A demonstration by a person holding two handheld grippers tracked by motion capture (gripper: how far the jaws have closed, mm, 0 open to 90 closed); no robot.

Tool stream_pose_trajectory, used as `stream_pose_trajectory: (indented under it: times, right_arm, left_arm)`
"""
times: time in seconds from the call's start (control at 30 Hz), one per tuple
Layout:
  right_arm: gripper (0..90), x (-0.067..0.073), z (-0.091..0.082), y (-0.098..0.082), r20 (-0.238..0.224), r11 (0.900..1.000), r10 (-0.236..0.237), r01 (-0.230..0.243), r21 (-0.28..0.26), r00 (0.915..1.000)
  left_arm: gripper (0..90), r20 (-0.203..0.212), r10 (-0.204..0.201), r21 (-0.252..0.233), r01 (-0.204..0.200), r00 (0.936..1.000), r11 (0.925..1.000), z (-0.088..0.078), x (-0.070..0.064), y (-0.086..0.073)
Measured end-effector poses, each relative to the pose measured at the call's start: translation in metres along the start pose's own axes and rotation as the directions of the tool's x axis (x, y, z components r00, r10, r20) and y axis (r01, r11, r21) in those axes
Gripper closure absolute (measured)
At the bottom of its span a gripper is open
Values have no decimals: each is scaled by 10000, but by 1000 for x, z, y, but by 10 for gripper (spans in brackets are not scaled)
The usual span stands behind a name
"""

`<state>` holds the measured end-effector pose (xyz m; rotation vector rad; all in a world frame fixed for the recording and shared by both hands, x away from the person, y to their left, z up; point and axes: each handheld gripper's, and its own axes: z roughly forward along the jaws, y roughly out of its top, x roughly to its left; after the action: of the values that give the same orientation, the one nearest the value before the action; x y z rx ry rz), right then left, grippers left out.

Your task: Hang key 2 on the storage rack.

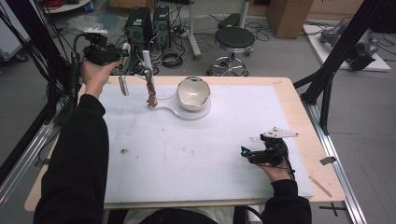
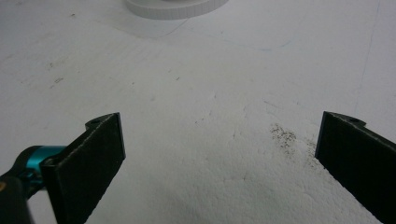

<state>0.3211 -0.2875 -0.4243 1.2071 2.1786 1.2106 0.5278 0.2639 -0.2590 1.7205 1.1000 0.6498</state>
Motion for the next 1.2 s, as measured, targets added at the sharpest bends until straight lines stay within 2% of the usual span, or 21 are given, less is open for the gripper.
stream_pose_trajectory:
  times: [0.13, 0.17, 0.2, 0.3, 0.37, 0.47, 0.57, 0.67, 0.9, 0.93, 1.2]
  right_arm:
    - [7, 0, 0, 0, -8, 10000, -52, 52, -4, 10000]
    - [7, 0, 0, 0, 13, 10000, -33, 33, -18, 10000]
    - [7, 0, 0, 0, 16, 10000, -16, 16, -2, 10000]
    - [7, 1, 0, 0, 20, 10000, -19, 19, 18, 10000]
    - [7, 0, -1, -1, 34, 10000, -50, 50, 3, 10000]
    - [7, -1, -1, -1, 56, 10000, -18, 18, 0, 10000]
    - [7, -1, -1, -2, 65, 10000, 21, -21, 4, 10000]
    - [7, -2, 0, -2, 53, 10000, -36, 36, 61, 10000]
    - [7, -2, -1, -3, 66, 10000, 52, -52, 57, 10000]
    - [7, -2, -1, -3, 63, 10000, 47, -47, 56, 10000]
    - [7, -2, -2, -2, 70, 10000, 40, -41, 11, 10000]
  left_arm:
    - [746, -197, -190, -234, 185, 9996, 9996, 4, -3, 0]
    - [745, -445, -355, -365, 339, 9984, 9988, 6, -6, 0]
    - [745, -520, -403, -444, 380, 9978, 9983, 7, -8, 0]
    - [745, -564, -480, -690, 441, 9972, 9966, 9, -13, 1]
    - [745, -373, -651, -814, 619, 9972, 9948, 11, -17, 1]
    - [745, -340, -603, -796, 574, 9976, 9952, 13, -19, 1]
    - [745, -430, -326, -818, 290, 9985, 9962, 15, -23, 1]
    - [744, -305, -451, -867, 423, 9985, 9953, 16, -23, 0]
    - [745, -58, -454, -891, 447, 9990, 9950, 14, -29, 1]
    - [745, 71, -607, -913, 611, 9981, 9939, 14, -30, 2]
    - [745, 148, -388, -600, 397, 9991, 9974, 15, -37, 1]
